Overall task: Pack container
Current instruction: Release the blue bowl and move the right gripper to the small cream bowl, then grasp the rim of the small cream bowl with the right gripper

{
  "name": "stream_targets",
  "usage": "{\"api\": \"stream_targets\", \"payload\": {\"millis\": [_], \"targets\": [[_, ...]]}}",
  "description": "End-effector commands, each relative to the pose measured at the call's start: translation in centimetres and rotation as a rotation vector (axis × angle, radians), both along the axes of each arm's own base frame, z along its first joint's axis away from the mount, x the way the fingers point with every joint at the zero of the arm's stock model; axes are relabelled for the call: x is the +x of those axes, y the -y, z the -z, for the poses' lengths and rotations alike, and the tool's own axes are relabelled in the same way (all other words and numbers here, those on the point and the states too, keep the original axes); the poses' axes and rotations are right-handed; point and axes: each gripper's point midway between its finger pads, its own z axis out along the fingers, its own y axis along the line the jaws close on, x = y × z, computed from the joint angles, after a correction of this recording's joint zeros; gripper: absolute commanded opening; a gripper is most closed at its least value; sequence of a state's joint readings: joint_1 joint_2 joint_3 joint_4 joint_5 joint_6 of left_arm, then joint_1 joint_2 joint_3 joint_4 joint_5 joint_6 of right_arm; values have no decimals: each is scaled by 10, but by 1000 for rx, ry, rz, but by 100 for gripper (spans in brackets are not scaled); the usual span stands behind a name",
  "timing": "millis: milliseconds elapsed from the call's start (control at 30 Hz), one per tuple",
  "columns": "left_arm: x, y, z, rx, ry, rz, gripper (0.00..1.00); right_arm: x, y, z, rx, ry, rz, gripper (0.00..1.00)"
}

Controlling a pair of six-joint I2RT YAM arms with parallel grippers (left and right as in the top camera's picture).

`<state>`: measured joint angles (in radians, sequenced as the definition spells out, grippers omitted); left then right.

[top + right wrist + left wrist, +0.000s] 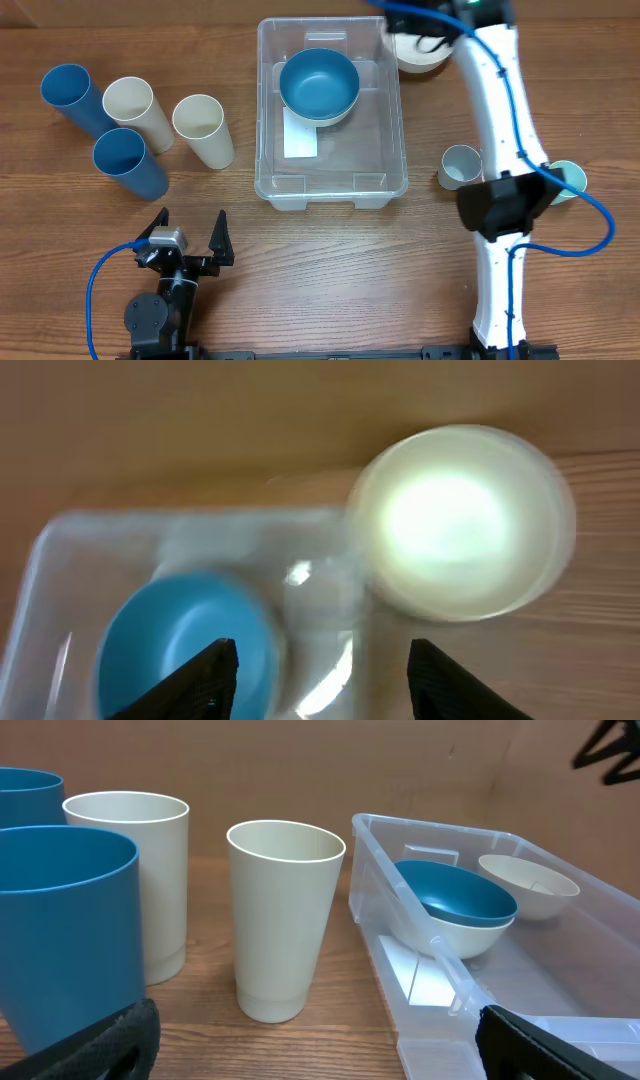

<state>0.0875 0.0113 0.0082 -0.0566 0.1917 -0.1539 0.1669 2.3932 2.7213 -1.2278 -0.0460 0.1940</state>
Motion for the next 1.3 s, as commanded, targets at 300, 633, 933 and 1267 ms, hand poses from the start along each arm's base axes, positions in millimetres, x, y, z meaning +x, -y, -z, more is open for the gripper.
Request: {"api": "stream_targets", "payload": {"millis": [300,633,933,1267], "targets": [[0,-1,0,-7,4,0,100,32,98,99,156,-91,444,57],[0,-1,0,-7,4,0,100,27,103,155,142,-137,488,52],[0,-1,0,-7,4,0,100,26,99,205,154,-216,497,52],[0,-1,0,-7,4,0,100,25,99,207,153,-220,498,16]]}}
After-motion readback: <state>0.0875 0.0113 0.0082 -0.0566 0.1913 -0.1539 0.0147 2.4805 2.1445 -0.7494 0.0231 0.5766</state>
